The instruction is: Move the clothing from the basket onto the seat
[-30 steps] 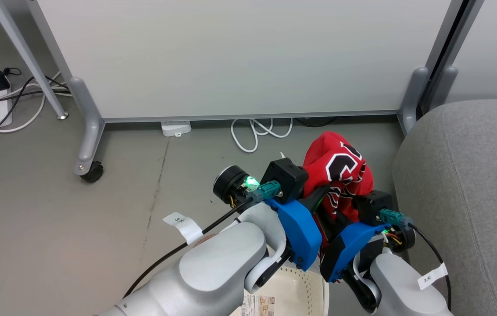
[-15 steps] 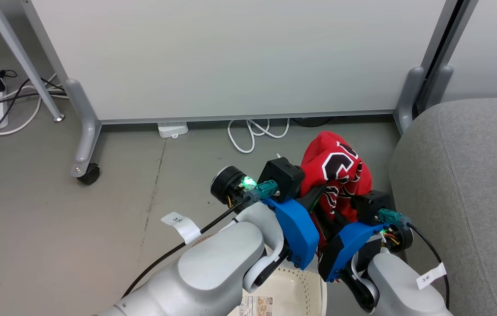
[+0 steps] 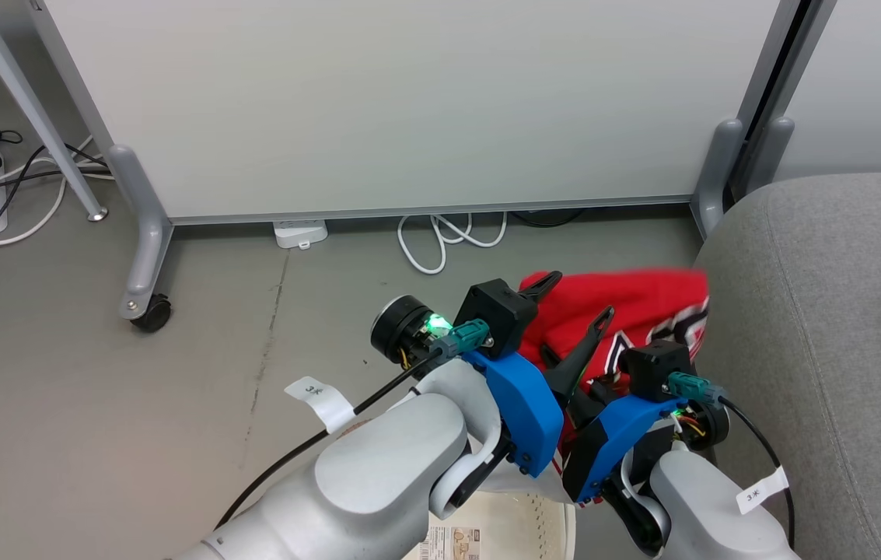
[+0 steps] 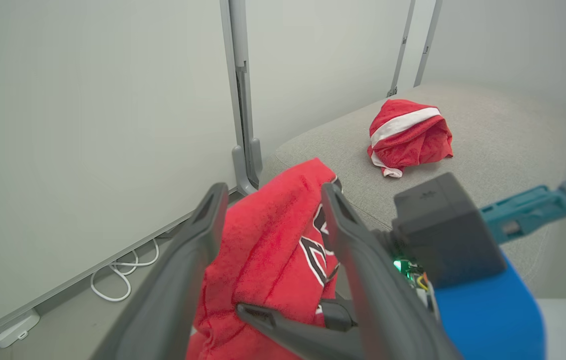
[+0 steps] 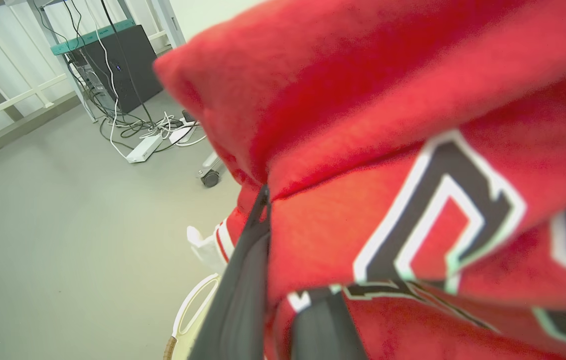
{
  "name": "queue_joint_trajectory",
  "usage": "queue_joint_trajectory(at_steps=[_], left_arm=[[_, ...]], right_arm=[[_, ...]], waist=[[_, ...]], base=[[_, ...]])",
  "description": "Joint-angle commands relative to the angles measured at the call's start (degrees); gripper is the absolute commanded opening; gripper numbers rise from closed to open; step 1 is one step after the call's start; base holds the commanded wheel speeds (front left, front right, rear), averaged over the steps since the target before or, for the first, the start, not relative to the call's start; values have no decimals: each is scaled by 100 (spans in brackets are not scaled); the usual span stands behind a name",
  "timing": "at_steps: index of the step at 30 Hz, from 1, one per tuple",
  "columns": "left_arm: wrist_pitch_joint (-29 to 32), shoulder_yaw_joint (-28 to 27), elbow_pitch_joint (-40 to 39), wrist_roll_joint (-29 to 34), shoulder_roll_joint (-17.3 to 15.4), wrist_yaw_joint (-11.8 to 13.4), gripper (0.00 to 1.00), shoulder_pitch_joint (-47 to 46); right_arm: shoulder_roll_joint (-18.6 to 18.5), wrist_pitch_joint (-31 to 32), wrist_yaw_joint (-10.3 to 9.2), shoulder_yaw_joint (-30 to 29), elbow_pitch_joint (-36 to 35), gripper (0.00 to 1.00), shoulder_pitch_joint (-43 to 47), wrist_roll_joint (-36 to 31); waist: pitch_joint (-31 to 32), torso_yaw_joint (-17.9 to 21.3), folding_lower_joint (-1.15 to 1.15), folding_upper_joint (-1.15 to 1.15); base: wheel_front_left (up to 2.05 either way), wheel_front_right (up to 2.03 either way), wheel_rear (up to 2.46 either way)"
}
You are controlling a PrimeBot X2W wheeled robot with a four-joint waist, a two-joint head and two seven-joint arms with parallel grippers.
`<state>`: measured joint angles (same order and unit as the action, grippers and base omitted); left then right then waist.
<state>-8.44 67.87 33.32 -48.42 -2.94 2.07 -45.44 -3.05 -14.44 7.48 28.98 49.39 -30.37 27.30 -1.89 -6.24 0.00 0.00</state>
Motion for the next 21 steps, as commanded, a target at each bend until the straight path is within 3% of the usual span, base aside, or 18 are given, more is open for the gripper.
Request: queue_joint_trajectory(at_steps=[1, 11, 21], left_arm=[[-34, 24, 23, -35, -8, 44, 100, -60], [-149, -8, 80, -99, -36, 17, 100, 58], [-602, -223, 17, 79, -291, 201, 100, 387]], right_arm=[[-21, -43, 3, 14, 17, 0, -105, 14], [-71, -55, 3, 36, 39, 0, -117, 67], [-127, -74, 3, -11, -59, 0, -26, 96]], waist=[[0, 2, 0, 0], [21, 1, 0, 0], [39, 26, 0, 0]], base=[[0, 0, 0], [0, 0, 0], [0, 0, 0]])
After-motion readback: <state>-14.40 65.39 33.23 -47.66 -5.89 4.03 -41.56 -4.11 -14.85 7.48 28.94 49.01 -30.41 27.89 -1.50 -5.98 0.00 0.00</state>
